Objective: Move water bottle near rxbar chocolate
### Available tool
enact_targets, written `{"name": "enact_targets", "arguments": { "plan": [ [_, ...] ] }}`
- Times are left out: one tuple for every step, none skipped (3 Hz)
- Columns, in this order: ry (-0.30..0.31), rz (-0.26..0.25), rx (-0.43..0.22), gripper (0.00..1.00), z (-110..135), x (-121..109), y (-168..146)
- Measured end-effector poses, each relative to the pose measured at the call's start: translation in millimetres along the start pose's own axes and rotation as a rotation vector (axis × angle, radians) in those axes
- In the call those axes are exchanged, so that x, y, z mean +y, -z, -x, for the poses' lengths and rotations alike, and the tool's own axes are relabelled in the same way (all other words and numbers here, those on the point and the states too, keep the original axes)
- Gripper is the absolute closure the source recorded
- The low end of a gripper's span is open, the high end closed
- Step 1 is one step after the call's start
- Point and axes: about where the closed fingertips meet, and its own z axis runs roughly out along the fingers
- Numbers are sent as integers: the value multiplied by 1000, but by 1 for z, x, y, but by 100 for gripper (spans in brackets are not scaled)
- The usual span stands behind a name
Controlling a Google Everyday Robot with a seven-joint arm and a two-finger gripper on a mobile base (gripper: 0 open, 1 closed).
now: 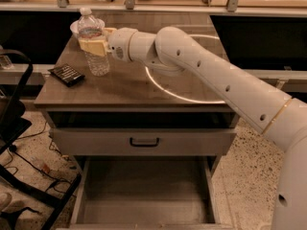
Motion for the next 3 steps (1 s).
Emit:
{"name": "enact_targets", "arguments": {
  "plan": [
    [0, 0, 0, 85, 3, 0, 0],
    [0, 0, 0, 61, 5, 0, 0],
    [0, 0, 0, 38, 5, 0, 0]
  ]
}}
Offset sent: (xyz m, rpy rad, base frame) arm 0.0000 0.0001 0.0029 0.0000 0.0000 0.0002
